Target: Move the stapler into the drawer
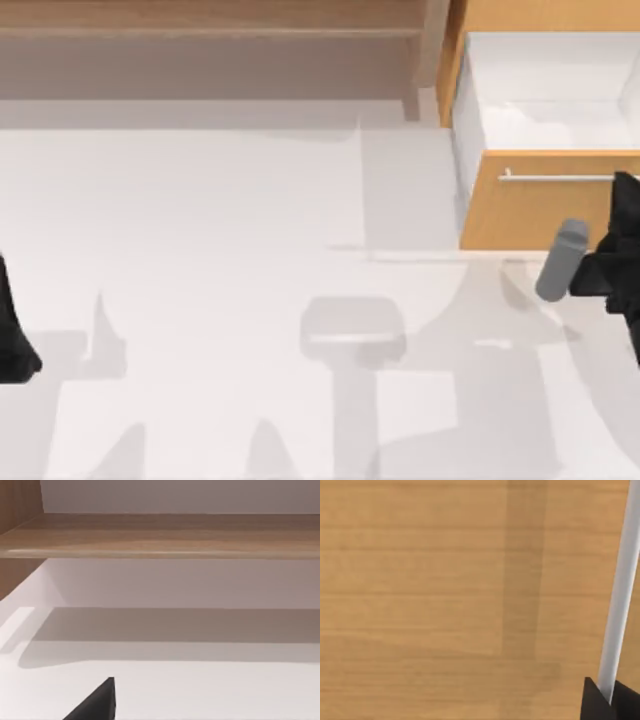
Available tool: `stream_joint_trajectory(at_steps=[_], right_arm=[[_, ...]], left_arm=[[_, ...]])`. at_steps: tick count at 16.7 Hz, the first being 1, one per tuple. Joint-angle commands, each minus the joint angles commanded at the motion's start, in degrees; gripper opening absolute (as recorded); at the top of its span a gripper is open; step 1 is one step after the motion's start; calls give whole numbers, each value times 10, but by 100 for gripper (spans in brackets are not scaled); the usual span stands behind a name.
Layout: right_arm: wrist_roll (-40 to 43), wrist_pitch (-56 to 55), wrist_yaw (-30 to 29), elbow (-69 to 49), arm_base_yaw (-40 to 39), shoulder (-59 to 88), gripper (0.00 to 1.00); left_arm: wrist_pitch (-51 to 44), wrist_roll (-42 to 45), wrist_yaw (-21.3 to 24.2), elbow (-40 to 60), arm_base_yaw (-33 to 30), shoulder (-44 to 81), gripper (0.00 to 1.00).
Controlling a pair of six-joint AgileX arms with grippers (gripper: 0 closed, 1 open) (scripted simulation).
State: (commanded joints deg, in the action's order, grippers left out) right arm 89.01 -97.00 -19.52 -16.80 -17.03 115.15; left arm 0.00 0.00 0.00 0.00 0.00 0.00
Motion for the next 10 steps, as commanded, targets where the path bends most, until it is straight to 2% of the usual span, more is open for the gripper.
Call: stream_joint_trajectory(at_steps=[5, 10], right_arm=[[-1, -12, -6, 13, -8, -7, 0], [-1, -12, -6, 13, -8, -7, 38]], left_arm=[[0, 0, 0, 0, 0, 0, 100], [0, 0, 0, 0, 0, 0, 100]])
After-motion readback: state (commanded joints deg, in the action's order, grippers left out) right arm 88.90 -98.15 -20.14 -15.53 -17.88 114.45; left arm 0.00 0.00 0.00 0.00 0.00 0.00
